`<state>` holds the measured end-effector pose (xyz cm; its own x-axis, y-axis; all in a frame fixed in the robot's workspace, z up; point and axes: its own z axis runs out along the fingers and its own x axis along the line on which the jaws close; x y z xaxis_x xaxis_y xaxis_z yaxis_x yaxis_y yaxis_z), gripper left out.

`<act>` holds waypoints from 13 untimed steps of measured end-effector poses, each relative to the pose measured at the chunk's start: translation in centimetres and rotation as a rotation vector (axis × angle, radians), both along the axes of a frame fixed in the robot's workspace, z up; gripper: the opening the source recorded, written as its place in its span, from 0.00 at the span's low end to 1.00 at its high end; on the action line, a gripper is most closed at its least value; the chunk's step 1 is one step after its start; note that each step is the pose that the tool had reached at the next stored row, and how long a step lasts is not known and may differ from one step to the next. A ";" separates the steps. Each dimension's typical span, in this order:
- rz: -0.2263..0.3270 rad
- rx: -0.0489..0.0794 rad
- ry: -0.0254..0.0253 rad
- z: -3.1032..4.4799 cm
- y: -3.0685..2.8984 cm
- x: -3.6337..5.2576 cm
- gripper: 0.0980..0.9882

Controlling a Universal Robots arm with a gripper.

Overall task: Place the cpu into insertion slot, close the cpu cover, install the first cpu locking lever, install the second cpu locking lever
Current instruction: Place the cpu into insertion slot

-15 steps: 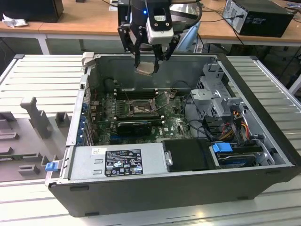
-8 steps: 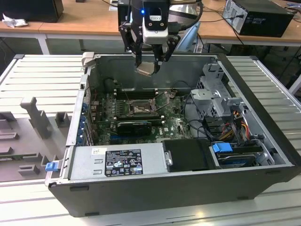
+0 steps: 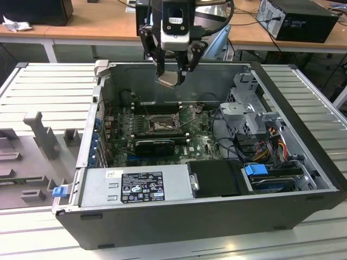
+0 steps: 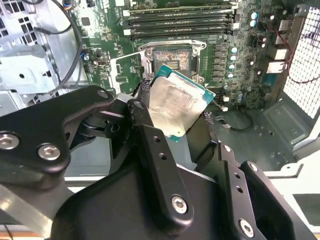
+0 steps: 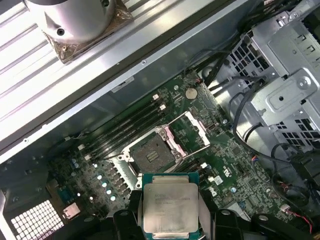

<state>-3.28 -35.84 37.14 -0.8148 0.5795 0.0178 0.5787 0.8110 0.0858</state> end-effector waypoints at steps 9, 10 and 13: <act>-0.167 -0.004 0.0000 -0.01 0.00 0.00 0.49; -0.177 -0.004 0.0001 -0.01 0.00 0.00 0.49; -0.210 -0.004 0.0001 -0.02 0.00 0.00 0.49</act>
